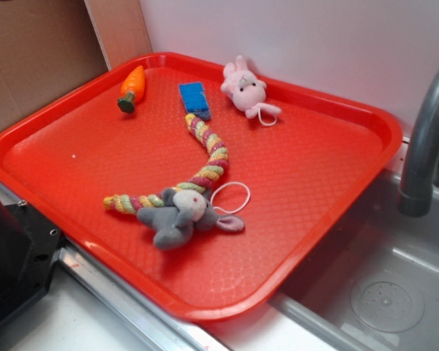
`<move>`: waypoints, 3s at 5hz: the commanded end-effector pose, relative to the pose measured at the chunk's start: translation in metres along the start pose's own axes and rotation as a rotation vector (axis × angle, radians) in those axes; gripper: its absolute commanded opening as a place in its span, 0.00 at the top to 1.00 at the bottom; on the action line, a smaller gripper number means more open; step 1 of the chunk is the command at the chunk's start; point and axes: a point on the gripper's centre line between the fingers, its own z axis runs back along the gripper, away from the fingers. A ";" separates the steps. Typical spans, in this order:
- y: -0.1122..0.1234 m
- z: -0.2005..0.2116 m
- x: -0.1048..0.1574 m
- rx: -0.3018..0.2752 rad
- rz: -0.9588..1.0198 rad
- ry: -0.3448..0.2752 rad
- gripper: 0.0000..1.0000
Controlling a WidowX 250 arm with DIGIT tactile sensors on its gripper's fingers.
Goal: Grab the carrot.
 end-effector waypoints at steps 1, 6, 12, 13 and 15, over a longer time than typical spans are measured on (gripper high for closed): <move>0.000 0.000 0.000 0.000 0.000 0.000 0.00; 0.155 -0.171 0.114 0.104 0.667 -0.069 0.00; 0.154 -0.224 0.129 0.075 0.667 0.073 0.00; 0.148 -0.210 0.126 0.062 0.655 0.035 0.00; 0.147 -0.219 0.126 0.072 0.649 0.046 0.36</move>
